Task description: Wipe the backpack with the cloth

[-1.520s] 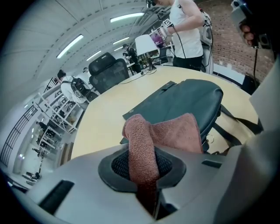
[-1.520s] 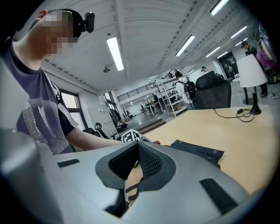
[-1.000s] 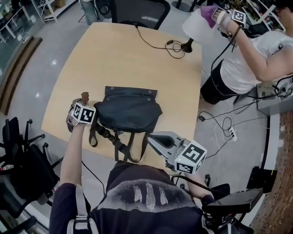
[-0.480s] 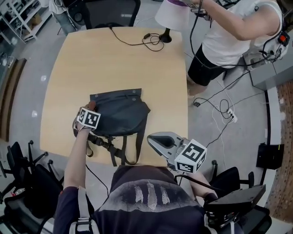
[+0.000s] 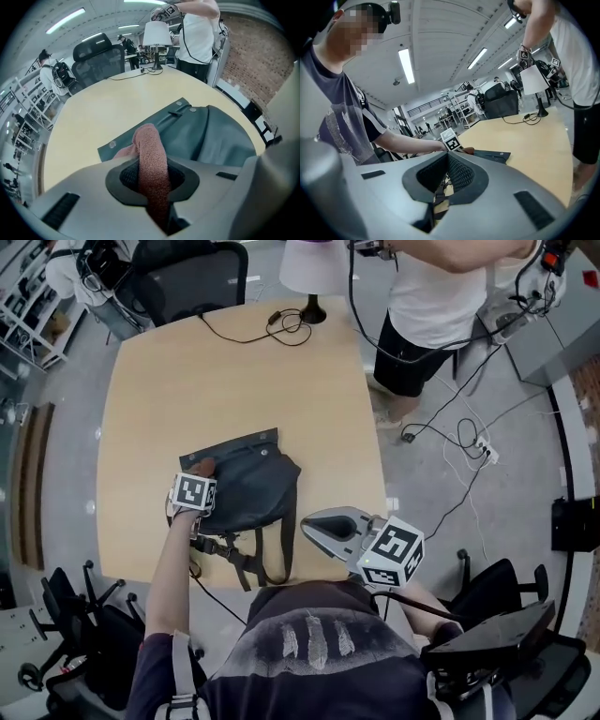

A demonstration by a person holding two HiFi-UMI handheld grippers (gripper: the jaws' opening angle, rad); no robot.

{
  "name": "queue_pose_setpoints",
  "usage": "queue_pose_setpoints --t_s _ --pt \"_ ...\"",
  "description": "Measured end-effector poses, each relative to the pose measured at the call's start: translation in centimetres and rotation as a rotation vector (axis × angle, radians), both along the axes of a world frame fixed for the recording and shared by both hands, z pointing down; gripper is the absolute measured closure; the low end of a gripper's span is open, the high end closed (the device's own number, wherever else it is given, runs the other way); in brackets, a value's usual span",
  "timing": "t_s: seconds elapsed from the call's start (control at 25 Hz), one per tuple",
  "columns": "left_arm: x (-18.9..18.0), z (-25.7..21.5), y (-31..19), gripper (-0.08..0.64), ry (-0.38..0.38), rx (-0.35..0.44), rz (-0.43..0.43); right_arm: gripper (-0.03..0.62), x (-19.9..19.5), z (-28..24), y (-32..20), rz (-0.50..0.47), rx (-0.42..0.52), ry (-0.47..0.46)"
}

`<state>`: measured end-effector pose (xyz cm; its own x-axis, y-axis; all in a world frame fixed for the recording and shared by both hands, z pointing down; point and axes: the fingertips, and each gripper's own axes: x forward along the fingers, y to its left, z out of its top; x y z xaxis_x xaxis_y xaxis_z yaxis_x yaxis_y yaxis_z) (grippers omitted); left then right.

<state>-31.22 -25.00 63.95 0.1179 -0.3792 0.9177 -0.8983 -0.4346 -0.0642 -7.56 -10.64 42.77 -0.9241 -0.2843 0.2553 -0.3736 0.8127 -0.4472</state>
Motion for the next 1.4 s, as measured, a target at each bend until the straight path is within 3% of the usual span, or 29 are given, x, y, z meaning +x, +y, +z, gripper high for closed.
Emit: queue_pose_setpoints --t_s 0.12,0.28,0.48,0.68,0.84,0.88,1.04,1.2,1.32,1.4 --pt "2.3 -0.1 -0.3 0.502 0.035 -0.007 0.046 0.589 0.4 -0.2 0.2 0.009 0.003 -0.012" --pt "7.1 0.1 -0.8 0.502 0.14 -0.035 0.087 0.589 1.3 0.0 0.3 0.025 -0.001 -0.012" --pt "9.6 0.5 -1.5 0.502 0.07 -0.041 0.183 0.589 3.2 0.2 0.3 0.078 -0.009 -0.012" --pt "14.5 -0.7 -2.8 0.502 0.303 -0.075 0.134 0.589 5.8 0.3 -0.3 0.15 -0.023 -0.02" --pt "17.9 -0.5 -3.5 0.502 0.236 -0.075 0.249 0.589 7.0 0.4 -0.1 0.162 -0.021 -0.012" --pt "18.8 -0.7 -3.6 0.502 0.249 -0.074 0.273 0.589 7.3 0.5 -0.1 0.167 -0.023 -0.012" --pt "24.3 -3.5 -3.5 0.502 0.51 -0.085 0.315 0.589 8.1 0.9 -0.2 0.189 -0.036 -0.01" --pt "28.9 -7.5 -5.0 0.502 0.714 0.032 0.31 0.589 8.3 0.9 -0.4 0.194 -0.032 -0.009" --pt "28.4 -10.0 -8.4 0.502 0.957 0.087 0.087 0.589 8.0 0.9 -0.6 0.193 -0.029 -0.006" --pt "25.8 -9.4 -11.0 0.502 1.002 0.104 -0.101 0.589 7.8 1.0 -0.7 0.19 -0.03 0.006"
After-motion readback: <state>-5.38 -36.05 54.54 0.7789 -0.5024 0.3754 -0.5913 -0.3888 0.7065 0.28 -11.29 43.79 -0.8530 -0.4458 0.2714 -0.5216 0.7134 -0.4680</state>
